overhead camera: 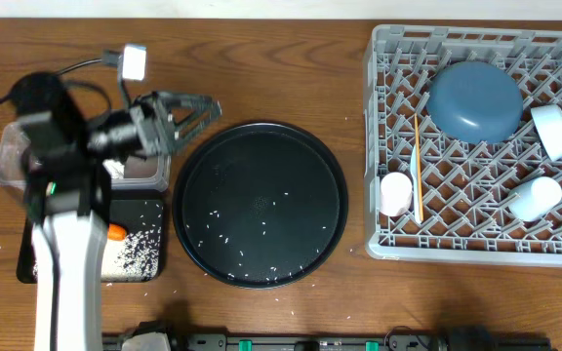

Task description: Sort waste into correct bins and load items into the dishwasher rack

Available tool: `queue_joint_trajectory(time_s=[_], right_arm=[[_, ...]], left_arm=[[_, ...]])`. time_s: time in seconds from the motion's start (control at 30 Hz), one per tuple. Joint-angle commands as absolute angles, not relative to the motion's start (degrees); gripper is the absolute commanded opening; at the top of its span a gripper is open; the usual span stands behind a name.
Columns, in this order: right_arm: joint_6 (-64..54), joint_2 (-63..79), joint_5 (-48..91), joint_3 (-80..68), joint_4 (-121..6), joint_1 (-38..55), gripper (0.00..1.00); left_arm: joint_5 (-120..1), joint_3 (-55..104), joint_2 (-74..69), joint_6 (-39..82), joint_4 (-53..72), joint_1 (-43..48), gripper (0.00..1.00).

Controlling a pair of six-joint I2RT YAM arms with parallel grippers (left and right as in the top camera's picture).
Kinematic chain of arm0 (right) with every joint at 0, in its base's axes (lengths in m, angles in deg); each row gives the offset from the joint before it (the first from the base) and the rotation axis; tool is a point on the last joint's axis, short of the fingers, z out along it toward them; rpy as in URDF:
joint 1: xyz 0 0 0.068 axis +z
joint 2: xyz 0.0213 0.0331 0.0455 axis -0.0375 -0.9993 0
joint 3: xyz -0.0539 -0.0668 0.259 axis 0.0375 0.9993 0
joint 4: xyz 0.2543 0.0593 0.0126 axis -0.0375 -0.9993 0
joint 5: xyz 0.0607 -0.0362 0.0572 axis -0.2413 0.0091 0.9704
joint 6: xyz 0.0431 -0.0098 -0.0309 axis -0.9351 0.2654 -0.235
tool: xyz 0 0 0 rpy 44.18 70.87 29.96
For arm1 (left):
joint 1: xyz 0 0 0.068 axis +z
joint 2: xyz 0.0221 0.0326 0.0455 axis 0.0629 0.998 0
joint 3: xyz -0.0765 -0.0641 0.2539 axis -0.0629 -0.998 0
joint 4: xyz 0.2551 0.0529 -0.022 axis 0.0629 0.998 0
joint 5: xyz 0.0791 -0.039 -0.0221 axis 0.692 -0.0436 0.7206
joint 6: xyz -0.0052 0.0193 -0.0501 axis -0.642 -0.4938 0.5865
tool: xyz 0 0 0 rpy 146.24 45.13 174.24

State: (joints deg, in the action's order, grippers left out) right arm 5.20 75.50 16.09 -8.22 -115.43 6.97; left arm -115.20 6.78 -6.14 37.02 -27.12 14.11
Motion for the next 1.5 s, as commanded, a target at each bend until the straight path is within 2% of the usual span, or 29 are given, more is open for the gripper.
queue_joint_trajectory(time_s=[0.0,0.27,0.6,0.97,1.07,1.23,1.37,1.47], right_arm=[[1.5,75.9,16.6,-6.3,-115.3,6.7,0.99],[-17.7,75.9,17.4,-5.0,-116.5,6.7,0.99],[-17.7,75.9,17.4,-5.0,-122.0,6.7,0.99],[-17.7,75.9,17.4,-5.0,-122.1,6.7,0.99],[-17.7,75.9,17.4,-5.0,-122.1,6.7,0.99],[-17.7,75.9,17.4,-5.0,-122.1,6.7,0.99],[-17.7,75.9,17.4,-5.0,-122.1,6.7,0.99],[-17.7,75.9,17.4,-5.0,-122.1,6.7,0.99]], left_arm=[[-115.2,7.2,-16.8,32.4,-27.6,14.3,0.98],[-115.3,7.2,-35.9,28.8,-27.6,14.3,0.98],[-115.4,7.2,-48.2,28.8,-27.6,14.3,0.98],[-115.8,7.2,-49.0,28.4,-27.6,14.3,0.98],[-122.2,7.2,-49.0,28.4,-27.4,14.3,0.98],[-122.3,7.2,-49.2,30.4,-12.5,14.3,0.98],[-122.2,6.3,-49.2,20.8,6.0,14.3,0.98],[-117.3,4.1,-51.4,7.1,20.9,13.6,0.98]])
